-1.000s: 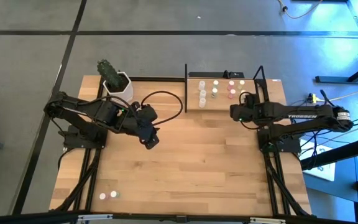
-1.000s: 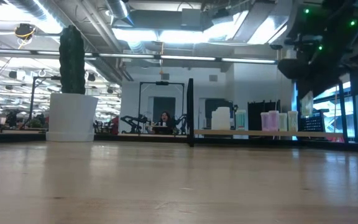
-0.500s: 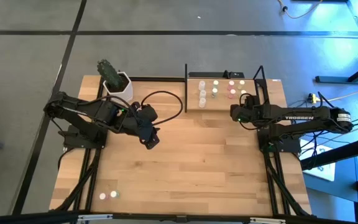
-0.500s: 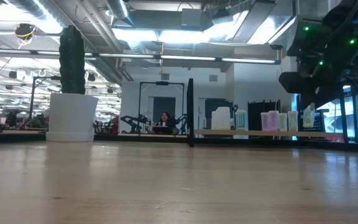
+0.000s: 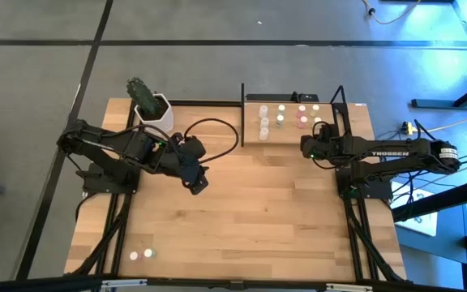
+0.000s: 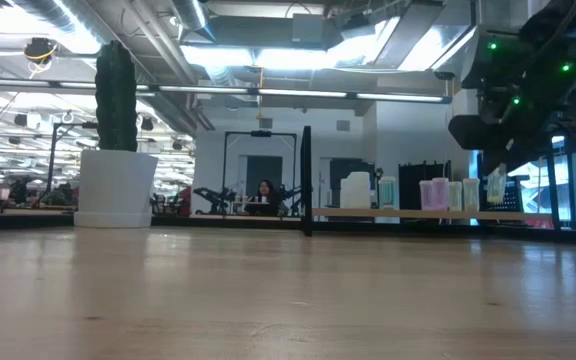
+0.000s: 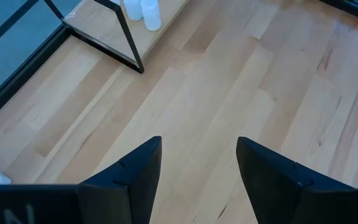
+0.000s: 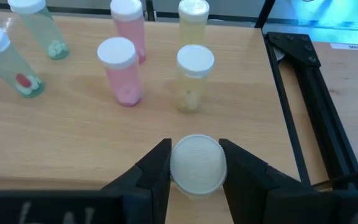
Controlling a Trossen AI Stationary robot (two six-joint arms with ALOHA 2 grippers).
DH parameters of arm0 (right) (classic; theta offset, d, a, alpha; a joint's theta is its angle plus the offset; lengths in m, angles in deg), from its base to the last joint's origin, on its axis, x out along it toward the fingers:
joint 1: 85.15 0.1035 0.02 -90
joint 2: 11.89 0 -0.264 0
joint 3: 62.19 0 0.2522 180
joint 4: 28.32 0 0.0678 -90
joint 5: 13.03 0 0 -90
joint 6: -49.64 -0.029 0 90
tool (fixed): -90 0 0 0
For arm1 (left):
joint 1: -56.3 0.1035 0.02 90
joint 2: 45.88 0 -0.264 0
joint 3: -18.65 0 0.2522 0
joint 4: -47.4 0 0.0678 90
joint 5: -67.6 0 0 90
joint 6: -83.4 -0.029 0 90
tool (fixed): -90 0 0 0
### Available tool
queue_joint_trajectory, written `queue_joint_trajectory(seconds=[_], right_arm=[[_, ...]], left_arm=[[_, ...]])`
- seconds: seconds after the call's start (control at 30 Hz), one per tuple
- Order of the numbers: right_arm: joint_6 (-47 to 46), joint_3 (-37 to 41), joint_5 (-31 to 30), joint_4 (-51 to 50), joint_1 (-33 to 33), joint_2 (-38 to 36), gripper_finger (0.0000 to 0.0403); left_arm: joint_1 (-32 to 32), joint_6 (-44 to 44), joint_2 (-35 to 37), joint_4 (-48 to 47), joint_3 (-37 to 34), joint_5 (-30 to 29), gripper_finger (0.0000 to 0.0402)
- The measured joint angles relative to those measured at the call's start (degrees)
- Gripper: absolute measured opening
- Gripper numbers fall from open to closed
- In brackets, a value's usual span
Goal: Pick and place medicine bottles onto shelf by color
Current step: Put the yellow pill bottle on the shelf aligned with the other yellow pill bottles
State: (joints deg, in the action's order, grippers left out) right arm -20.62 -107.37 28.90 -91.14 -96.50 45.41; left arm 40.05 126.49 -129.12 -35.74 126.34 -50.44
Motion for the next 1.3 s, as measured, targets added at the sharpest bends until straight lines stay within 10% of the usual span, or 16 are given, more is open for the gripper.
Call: queue_joint_trajectory(seconds=[1.3], right_arm=[[0.0, 0.0, 0.8, 0.2, -0.1, 5.0, 0.0174]], left_arm=[[-0.1, -0.2, 0.0, 0.0, 0.0, 0.0, 0.0202]])
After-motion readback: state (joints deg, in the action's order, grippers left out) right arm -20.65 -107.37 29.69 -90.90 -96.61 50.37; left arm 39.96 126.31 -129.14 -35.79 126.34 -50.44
